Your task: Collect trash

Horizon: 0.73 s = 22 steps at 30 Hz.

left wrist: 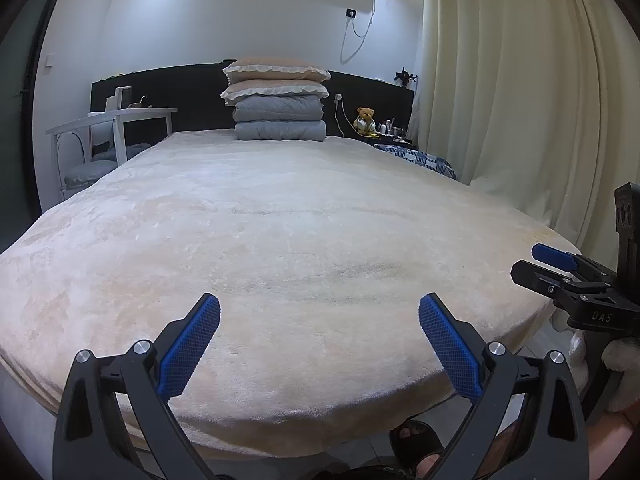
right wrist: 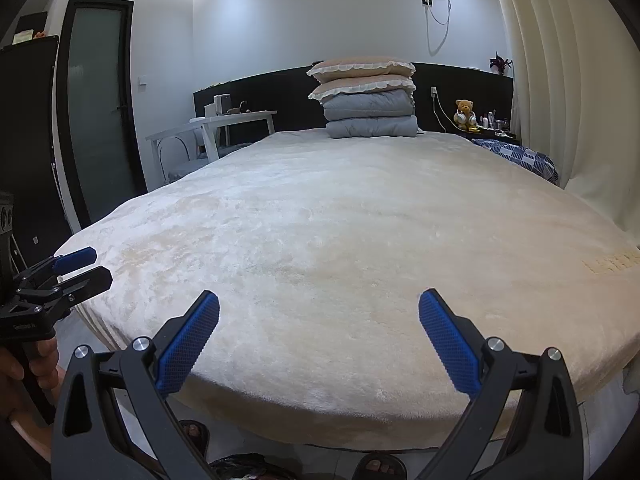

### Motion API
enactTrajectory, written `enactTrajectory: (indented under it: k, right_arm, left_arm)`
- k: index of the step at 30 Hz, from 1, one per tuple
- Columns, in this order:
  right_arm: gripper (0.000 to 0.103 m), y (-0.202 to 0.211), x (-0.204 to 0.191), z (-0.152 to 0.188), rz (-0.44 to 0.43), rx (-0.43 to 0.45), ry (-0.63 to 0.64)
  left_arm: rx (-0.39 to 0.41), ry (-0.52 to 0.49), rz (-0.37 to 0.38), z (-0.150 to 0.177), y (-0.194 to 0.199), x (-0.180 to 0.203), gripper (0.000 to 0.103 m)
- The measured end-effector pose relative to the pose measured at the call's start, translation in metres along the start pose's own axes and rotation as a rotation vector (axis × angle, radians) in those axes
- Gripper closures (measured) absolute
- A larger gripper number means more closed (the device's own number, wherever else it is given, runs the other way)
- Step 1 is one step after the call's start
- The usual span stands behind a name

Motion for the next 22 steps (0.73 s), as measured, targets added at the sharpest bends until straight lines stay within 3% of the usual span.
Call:
enactTrajectory:
  k: [22]
  right_arm:
    - [0.004, 0.0002, 0.0028, 0.0015, 0.009, -0.006, -0.004]
  left_arm:
    - [-0.006, 0.005, -0.008, 0.0005, -0.0029, -0.0005, 0.006]
Point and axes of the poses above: each gripper's, at about its wrist camera, not at the fingertips, and y roughly against the way its jaws point, x to its right, z to its underside, the point moved 1 cm from there along -y, roughly the way its jaws point, and after that the axes turned 8 degrees about x, right-handed, at the moved point
